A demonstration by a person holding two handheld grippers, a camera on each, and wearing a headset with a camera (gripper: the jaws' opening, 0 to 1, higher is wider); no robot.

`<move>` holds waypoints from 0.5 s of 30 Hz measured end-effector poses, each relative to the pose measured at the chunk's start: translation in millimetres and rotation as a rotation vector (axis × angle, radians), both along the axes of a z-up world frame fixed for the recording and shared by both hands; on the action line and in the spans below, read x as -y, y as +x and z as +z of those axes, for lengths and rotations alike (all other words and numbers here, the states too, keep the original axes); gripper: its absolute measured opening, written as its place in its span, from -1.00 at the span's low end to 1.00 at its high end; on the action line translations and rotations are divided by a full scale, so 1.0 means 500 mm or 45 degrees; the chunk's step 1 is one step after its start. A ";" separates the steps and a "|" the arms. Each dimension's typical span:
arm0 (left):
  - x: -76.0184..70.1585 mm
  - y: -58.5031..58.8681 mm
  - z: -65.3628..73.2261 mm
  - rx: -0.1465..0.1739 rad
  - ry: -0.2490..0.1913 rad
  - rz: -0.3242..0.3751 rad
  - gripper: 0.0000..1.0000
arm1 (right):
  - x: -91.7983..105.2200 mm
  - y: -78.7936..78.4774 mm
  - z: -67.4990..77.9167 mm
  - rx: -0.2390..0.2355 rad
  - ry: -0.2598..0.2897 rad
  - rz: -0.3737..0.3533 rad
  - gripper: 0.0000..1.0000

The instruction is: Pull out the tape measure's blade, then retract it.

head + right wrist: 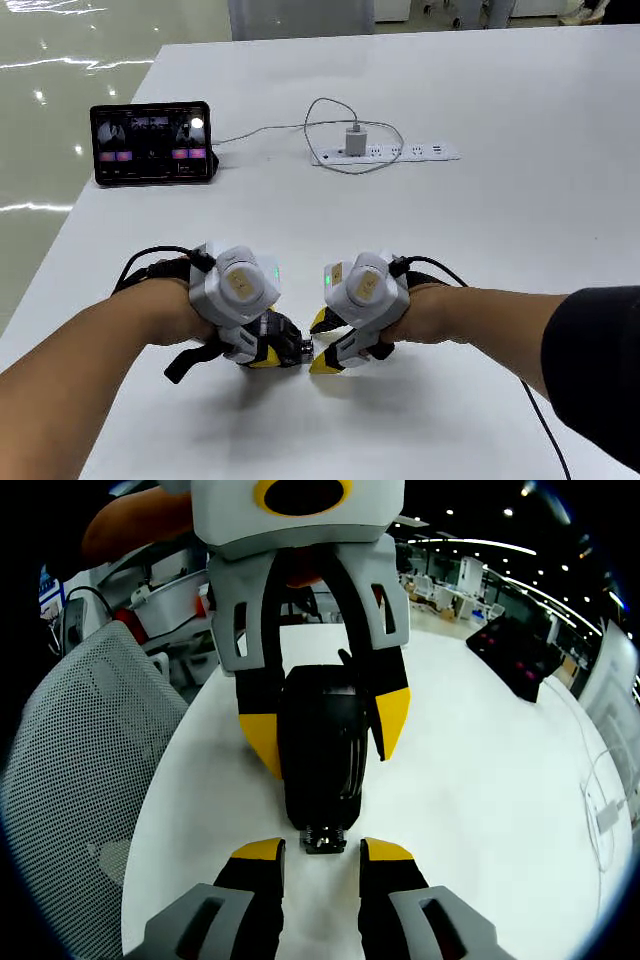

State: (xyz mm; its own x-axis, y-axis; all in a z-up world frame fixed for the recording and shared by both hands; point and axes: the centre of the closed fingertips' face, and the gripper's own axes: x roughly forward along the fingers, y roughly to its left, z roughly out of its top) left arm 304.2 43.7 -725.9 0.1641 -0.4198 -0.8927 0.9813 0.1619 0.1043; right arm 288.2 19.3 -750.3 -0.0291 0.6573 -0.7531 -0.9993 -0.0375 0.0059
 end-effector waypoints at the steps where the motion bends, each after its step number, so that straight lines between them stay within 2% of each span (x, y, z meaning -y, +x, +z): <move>1: 0.000 0.000 0.000 0.000 0.001 0.001 -0.34 | -0.002 0.000 0.000 0.003 0.002 0.002 -0.55; 4: 0.001 0.001 -0.001 0.000 0.007 0.001 -0.34 | -0.009 -0.003 -0.003 0.012 0.005 0.003 -0.69; 5: 0.001 0.000 -0.001 0.002 0.007 0.001 -0.34 | -0.012 0.001 -0.006 0.022 0.000 -0.013 -0.69; 6: 0.001 0.001 -0.001 0.003 0.006 0.002 -0.34 | -0.013 0.000 -0.009 0.007 -0.006 -0.032 -0.70; 8: 0.000 0.001 -0.001 0.002 -0.001 0.003 -0.34 | -0.012 0.000 -0.009 0.022 -0.008 -0.006 -0.70; 14: 0.001 0.000 -0.001 0.000 0.001 -0.002 -0.34 | -0.010 0.000 -0.007 0.020 -0.009 -0.003 -0.73; 15: 0.000 -0.001 -0.001 -0.002 0.001 -0.004 -0.34 | -0.005 0.006 -0.007 0.020 -0.018 -0.032 -0.79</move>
